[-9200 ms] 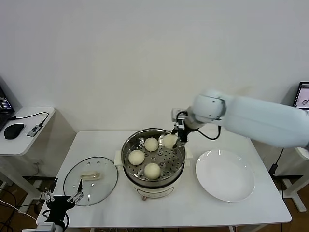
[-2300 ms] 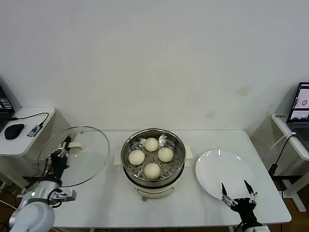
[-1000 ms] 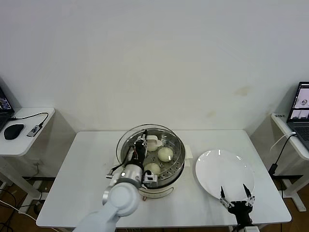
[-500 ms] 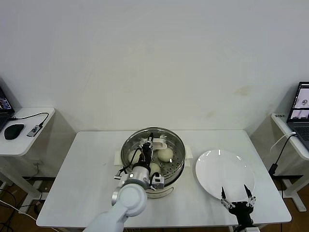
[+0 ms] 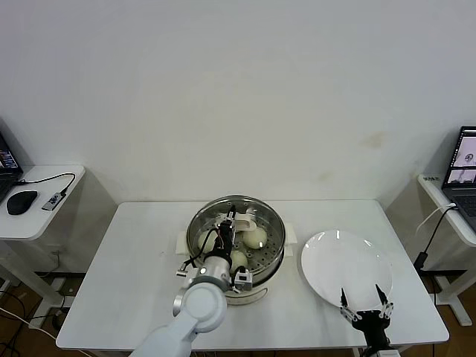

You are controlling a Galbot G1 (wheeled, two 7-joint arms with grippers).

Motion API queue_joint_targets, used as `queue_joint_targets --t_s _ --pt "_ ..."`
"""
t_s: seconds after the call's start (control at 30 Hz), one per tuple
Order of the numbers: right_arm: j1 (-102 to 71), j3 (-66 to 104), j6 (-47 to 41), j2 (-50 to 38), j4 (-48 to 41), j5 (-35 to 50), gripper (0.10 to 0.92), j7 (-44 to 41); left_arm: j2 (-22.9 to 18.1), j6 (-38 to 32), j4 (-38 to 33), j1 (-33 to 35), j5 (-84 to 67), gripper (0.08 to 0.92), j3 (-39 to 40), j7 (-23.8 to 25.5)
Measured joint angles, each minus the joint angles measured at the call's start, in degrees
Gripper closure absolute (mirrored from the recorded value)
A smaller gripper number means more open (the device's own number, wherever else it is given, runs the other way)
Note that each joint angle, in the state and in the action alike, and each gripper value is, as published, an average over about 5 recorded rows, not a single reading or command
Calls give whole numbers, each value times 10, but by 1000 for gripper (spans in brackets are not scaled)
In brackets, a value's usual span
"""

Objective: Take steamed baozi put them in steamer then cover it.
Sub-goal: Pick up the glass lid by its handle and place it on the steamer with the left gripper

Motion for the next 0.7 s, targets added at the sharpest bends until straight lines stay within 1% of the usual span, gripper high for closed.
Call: queue_joint_targets --t_s 0.57,0.63,0.7 --pt "-2 -3 2 1 0 -4 203 0 -5 1 -6 10 -1 859 -2 3" --pt "-2 -4 2 1 0 -5 203 0 -6 1 -7 12 -2 853 -2 3" --pt "-2 -4 2 1 0 -5 203 0 -6 1 -10 15 -3 822 -2 3"
